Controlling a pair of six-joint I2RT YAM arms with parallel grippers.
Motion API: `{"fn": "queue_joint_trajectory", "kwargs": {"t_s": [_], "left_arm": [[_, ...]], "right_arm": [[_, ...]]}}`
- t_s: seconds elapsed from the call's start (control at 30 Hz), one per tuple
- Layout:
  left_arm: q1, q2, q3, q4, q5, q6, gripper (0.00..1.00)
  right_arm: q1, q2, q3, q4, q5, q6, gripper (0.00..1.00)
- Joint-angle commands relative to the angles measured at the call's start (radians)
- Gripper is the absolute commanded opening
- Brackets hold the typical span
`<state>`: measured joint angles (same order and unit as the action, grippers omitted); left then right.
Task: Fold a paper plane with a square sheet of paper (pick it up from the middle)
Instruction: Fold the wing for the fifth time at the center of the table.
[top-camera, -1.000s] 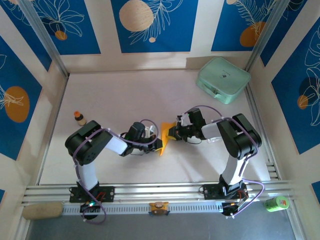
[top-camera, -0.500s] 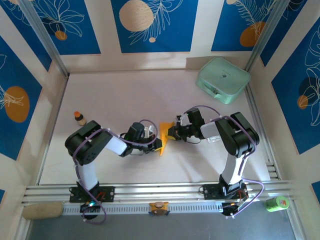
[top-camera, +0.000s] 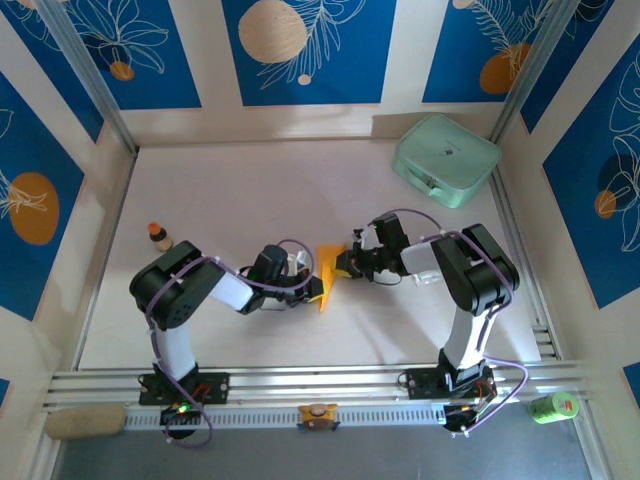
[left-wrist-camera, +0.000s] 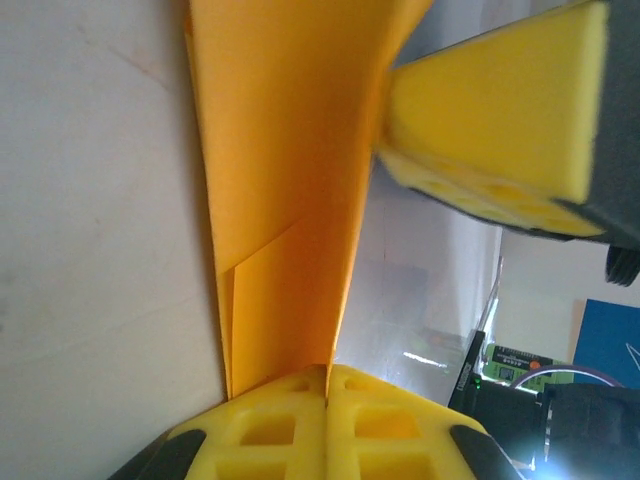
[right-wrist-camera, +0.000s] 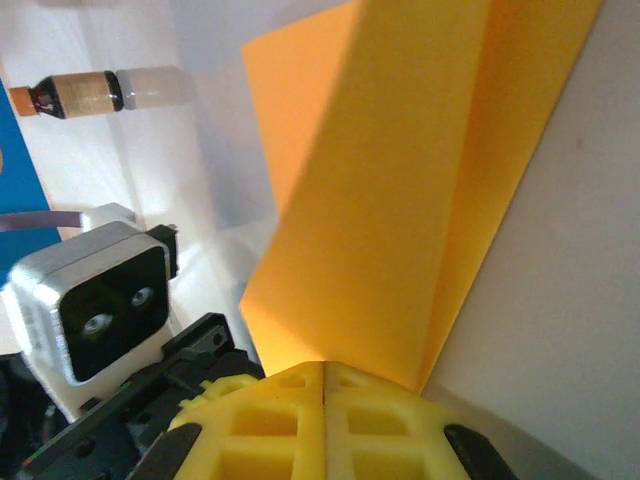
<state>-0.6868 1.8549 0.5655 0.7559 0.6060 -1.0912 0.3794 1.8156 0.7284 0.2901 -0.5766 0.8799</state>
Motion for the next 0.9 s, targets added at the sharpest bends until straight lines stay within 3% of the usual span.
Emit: {"fn": "queue_joint_trajectory", "kwargs": {"t_s": [0.0,0.43,0.67,0.87], "left_arm": [[0.027,0.051,0.005,-0.013,0.046,0.044,0.0],[-0.012,0.055,0.111,-0.15,0.182,0.168,0.0],[-0.02,0.012,0.106,-0.245,0.12,0.203,0.0],[-0.019,0.001,0.053,-0.187,0.045,0.129,0.0]], "right_arm": [[-0.02,-0.068,-0.03,-0.05,0.007,-0.024,0.06],[-0.015,-0.185,-0.13,-0.057,0.0,-0.025,0.06],[-0.011,-0.193,-0.125,-0.071,-0.004,-0.038,0.06],[-0.008,-0.132,-0.084,-0.054,-0.012,-0.044,0.05]]}}
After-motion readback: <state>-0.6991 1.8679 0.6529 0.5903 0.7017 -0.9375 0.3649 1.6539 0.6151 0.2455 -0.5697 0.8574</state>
